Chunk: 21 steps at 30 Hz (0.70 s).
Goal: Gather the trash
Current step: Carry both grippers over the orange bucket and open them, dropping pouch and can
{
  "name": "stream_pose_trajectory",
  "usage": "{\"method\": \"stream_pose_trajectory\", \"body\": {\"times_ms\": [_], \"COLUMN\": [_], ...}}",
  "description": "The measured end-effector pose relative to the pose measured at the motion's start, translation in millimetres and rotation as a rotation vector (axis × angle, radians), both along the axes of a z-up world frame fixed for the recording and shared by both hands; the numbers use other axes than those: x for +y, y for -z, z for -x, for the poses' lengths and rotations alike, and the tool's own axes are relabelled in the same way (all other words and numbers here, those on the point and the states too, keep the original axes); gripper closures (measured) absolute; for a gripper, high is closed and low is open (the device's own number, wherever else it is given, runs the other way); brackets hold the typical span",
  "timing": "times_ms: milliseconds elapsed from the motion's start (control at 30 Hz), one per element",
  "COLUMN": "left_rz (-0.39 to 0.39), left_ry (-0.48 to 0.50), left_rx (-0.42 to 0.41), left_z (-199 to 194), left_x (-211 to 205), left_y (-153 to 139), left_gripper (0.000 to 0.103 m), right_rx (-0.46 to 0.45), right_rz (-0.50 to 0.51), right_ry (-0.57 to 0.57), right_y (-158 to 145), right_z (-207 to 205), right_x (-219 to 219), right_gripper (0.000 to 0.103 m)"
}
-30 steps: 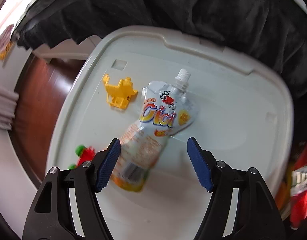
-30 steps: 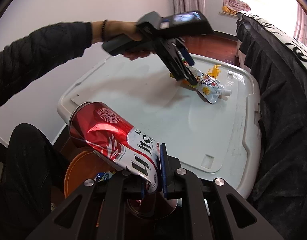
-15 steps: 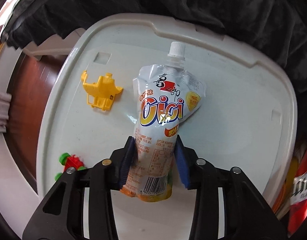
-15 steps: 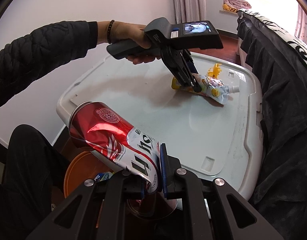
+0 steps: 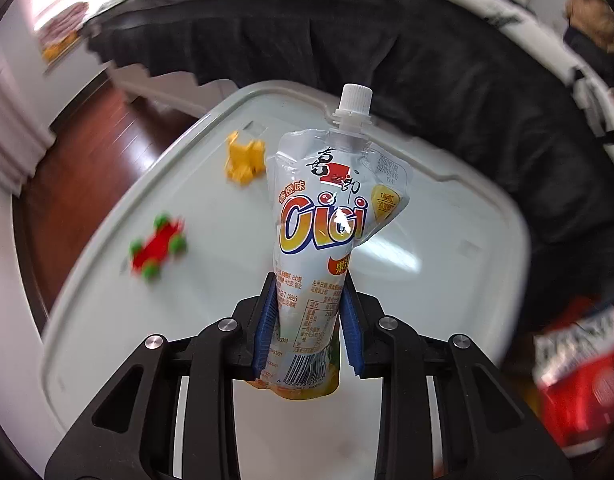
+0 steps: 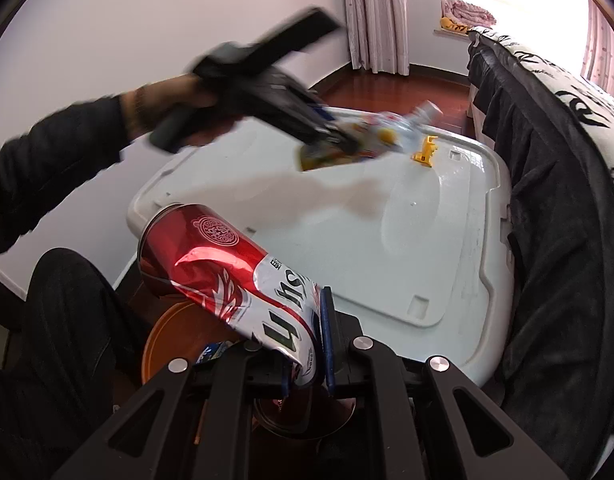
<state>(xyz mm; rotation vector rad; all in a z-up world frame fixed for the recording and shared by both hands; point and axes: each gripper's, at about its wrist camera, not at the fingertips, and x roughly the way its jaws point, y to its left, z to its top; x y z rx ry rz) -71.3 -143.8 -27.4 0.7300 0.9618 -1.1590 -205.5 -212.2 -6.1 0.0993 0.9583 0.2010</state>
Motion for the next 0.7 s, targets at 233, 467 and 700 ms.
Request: {"method": "stream_pose_trajectory", "body": {"times_ms": [233,467,700], "left_rz": [0.015,-0.037,-0.094], "left_ry": [-0.19,-0.446,-0.675], "left_rx": [0.029,0.12,0.32], "left_z": [74.0,157.9,193.5], "left_x": [111.2,195.1,219.3], "left_y": [-14.5,23.3,89.4], "left_gripper": [0.074,0.073,0.072], "right_rx": [0.015,0.077,0.182], "right_rz": [0.009,-0.114,-0.15], "right_ry": [-0.012,0.009,0.026], "right_y": [-3.0,15.7,53.2], "right_z": [32.2,51.7,50.9], "right_x": [19.4,39.4,63.6], "right_gripper": [0.091,0.091,0.091]}}
